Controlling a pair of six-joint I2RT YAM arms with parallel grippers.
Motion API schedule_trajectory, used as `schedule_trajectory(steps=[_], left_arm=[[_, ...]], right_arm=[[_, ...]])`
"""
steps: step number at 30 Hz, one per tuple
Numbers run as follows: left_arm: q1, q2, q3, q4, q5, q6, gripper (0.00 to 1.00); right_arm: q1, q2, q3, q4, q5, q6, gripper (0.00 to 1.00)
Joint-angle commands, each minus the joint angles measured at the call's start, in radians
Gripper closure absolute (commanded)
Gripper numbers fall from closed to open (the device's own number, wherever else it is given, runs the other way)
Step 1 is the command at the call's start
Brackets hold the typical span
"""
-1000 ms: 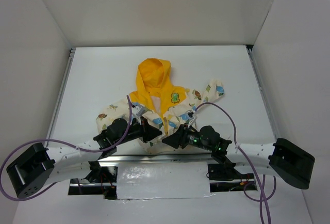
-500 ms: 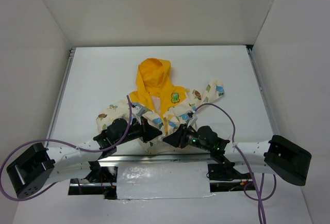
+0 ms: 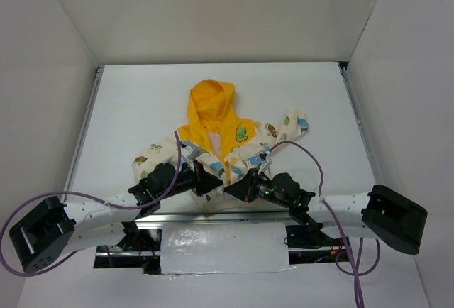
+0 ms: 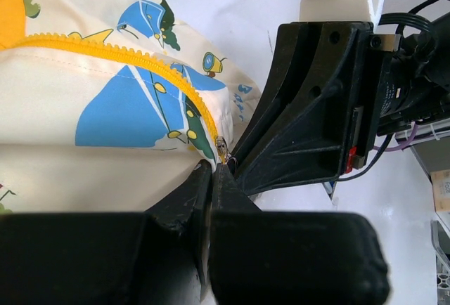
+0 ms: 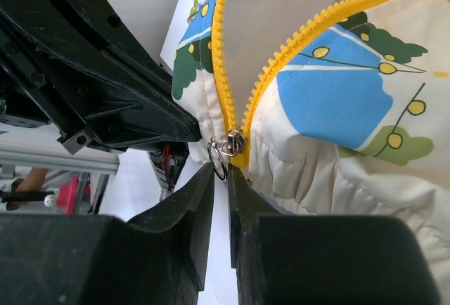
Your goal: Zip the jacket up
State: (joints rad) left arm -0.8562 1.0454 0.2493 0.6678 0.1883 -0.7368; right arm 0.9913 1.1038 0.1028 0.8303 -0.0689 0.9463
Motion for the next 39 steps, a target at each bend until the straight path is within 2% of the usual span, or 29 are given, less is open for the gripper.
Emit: schedule_trajectory(steps=[1, 4, 5, 8, 12, 18, 21, 24, 30, 33, 39], left_arm=[[-0.006, -0.008, 0.028, 0.082, 0.025, 0.002, 1.00], [-0.006, -0.008, 0.027, 0.084, 0.025, 0.004, 1.00], [-0.006, -0.008, 0.027, 0.084, 0.025, 0.004, 1.00], [-0.006, -0.005, 0.027, 0.087, 0.026, -0.001, 1.00], [-0.006, -0.005, 0.024, 0.084, 0.025, 0.002, 1.00], [-0.006, -0.010, 0.025, 0.078, 0.026, 0.008, 1.00], [-0.006, -0.007, 0.025, 0.079, 0.031, 0.011, 1.00], [-0.006, -0.001, 0.025, 0.084, 0.037, 0.014, 1.00], [-0.006, 0.015, 0.025, 0.098, 0.065, 0.025, 1.00], [-0.006, 0.019, 0.028, 0.099, 0.083, 0.031, 1.00], [-0.006, 0.013, 0.025, 0.111, 0.138, 0.047, 1.00]], right_arm=[[0.009, -0.010, -0.005, 0.052, 0.043, 0.002, 0.81], [0.007, -0.016, -0.006, 0.040, 0.047, 0.005, 0.86], [0.007, -0.018, -0.006, 0.038, 0.049, 0.003, 0.93], [0.009, -0.024, -0.005, 0.026, 0.055, 0.008, 1.00], [0.009, -0.035, 0.001, 0.000, 0.043, 0.037, 1.00], [0.009, -0.104, 0.049, -0.163, 0.023, 0.164, 1.00], [0.009, -0.154, 0.104, -0.336, 0.038, 0.250, 1.00], [0.007, -0.205, 0.150, -0.396, 0.040, 0.331, 1.00], [0.003, -0.203, 0.210, -0.451, 0.054, 0.427, 1.00], [-0.017, -0.174, 0.239, -0.451, 0.006, 0.448, 1.00], [-0.068, -0.124, 0.241, -0.465, -0.103, 0.594, 1.00]])
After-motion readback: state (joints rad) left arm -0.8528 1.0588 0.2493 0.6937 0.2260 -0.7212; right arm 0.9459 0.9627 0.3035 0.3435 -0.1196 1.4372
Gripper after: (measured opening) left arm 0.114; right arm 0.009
